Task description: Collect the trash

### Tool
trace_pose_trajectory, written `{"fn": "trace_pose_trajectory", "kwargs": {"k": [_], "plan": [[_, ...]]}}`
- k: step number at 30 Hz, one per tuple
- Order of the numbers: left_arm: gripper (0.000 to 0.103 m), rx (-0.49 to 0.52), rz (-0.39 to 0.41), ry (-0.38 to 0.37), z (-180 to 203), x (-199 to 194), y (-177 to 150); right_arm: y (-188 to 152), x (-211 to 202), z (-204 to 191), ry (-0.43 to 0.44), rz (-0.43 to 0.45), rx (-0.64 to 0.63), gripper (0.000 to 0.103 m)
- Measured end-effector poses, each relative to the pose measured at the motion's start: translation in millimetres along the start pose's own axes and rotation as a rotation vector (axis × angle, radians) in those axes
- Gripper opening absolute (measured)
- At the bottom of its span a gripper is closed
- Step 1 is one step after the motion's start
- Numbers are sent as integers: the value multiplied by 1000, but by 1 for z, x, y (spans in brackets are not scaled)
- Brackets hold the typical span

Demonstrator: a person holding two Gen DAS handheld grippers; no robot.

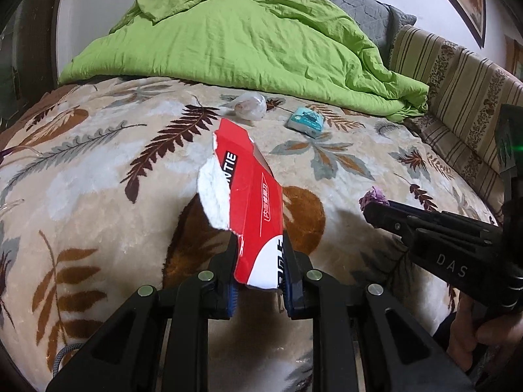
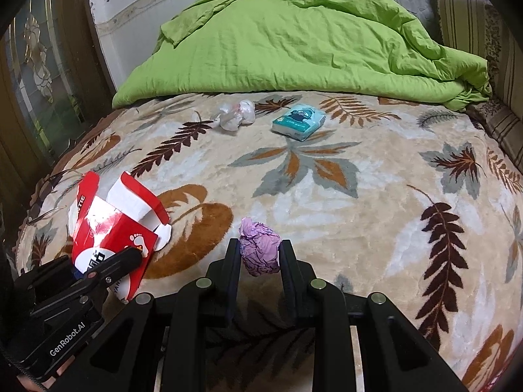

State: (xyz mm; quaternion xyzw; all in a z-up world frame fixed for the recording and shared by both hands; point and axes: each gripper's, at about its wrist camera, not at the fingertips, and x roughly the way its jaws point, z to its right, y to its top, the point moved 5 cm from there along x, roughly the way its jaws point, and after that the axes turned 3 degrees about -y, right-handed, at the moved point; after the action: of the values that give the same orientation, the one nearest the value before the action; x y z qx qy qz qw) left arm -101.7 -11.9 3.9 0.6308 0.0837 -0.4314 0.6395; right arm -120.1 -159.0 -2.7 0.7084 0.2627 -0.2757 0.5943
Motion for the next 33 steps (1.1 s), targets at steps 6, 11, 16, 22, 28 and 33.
{"fn": "trace_pose_trajectory", "kwargs": {"k": [6,11,16,22,28,33], "plan": [[20,17,17,13,2,0,2,0,3,-1,3,-5,1,26],[20,19,19,15,3,0,3,-1,4,-2,5,-8,0,26],[20,21,20,15,4,0,3,-1,4,-2,5,-7,0,26],[20,23,20,17,4,0,3,-1,4,-2,5,-7,0,26],[20,26,21,17,5,0,3,-1,4,-1,5,-7,0,26],[20,34,17,4,8,-1,2,0,3,-1,7,-1,4,26]]}}
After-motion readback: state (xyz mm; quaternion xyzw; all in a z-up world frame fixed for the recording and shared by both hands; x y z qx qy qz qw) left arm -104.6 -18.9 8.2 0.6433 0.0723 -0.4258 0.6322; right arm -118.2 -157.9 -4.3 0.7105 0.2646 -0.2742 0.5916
